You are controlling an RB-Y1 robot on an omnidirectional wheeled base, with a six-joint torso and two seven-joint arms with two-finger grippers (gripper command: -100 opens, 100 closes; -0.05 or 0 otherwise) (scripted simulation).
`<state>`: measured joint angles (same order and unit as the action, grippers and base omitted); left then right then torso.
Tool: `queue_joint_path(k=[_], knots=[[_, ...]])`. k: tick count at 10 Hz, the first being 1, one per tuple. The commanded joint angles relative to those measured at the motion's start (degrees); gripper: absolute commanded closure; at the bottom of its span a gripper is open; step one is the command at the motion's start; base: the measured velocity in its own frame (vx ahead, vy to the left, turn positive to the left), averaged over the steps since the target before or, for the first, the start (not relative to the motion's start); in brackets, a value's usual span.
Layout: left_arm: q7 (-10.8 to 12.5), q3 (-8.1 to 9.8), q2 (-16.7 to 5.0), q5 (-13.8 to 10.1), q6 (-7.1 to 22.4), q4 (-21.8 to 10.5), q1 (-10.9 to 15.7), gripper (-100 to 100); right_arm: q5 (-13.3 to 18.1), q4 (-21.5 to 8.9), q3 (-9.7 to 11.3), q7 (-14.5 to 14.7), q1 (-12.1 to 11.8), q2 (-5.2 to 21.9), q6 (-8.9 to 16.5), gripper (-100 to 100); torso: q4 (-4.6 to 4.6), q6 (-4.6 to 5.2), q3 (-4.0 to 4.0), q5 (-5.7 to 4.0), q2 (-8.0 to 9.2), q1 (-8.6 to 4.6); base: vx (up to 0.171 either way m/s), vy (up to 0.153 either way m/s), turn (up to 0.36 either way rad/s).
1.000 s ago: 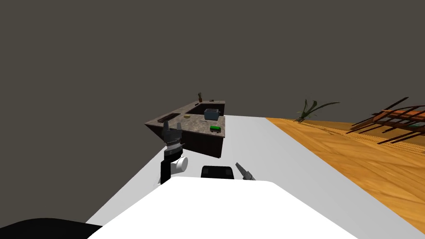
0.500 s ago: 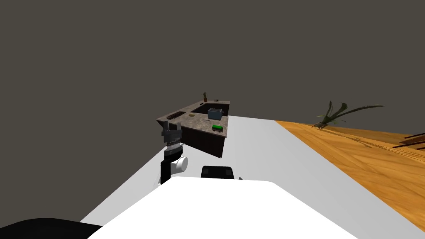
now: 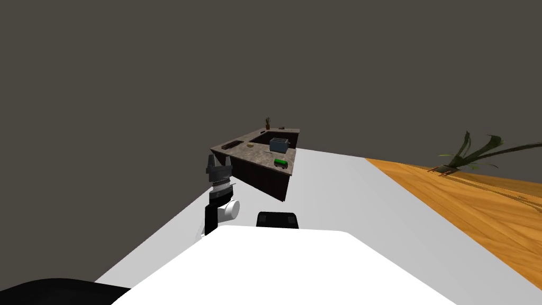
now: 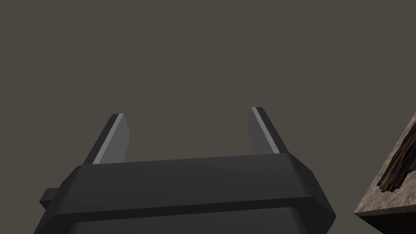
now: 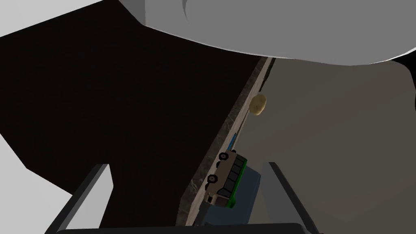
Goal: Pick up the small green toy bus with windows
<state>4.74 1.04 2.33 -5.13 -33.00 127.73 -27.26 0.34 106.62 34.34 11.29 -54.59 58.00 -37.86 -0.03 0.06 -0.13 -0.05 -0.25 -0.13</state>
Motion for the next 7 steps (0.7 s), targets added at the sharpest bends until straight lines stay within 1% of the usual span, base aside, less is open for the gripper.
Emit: queue_joint_path(k=[1, 2, 3, 4, 5, 6, 7], knots=[[0.0, 0.00, 0.0, 0.0, 0.0, 0.0, 0.0, 0, -0.2, -2.2, 1.4, 0.9, -0.3, 2.9, -0.6, -100, 0.00, 0.00, 0.00, 0.00, 0.00, 0.00, -0.014, -0.005, 0.269], [0.0, -0.01, 0.0, 0.0, 0.0, 0.0, 0.0, 0, -0.2, -2.2, 1.4, 0.9, -0.3, 4.3, -0.6, -100, -0.01, -0.04, -0.01, 0.01, -0.02, 0.02, -0.009, -0.008, 0.120], [0.0, 0.00, 0.0, 0.0, 0.0, 0.0, 0.0, 0, -0.4, -3.8, 2.5, 1.7, -0.6, 6.5, -0.9, -100, -0.01, 0.00, -0.03, 0.01, -0.05, 0.03, 0.001, 0.006, 0.249], [0.0, -0.01, 0.0, 0.0, 0.0, 0.0, 0.0, 0, -0.4, -3.8, 2.5, 1.7, -0.6, 7.8, -0.9, -100, -0.02, -0.04, -0.05, 0.01, -0.08, 0.06, 0.006, 0.002, 0.134], [0.0, 0.00, 0.0, 0.0, 0.0, 0.0, 0.0, 0, -0.7, -5.4, 3.5, 2.4, -0.6, 9.9, -1.0, -100, -0.02, 0.01, -0.06, 0.01, -0.11, 0.07, 0.019, 0.019, 0.283], [0.0, -0.01, 0.0, 0.0, 0.0, 0.0, 0.0, 0, -0.7, -5.4, 3.5, 2.4, -0.6, 11.3, -1.0, -100, -0.03, -0.05, -0.09, 0.02, -0.16, 0.11, 0.021, 0.013, 0.130], [0.0, 0.00, 0.0, 0.0, 0.0, 0.0, 0.0, 0, -0.9, -7.2, 4.3, 3.2, -0.5, 13.2, -1.1, -100, -0.04, 0.01, -0.10, 0.03, -0.18, 0.11, 0.032, 0.032, 0.218]])
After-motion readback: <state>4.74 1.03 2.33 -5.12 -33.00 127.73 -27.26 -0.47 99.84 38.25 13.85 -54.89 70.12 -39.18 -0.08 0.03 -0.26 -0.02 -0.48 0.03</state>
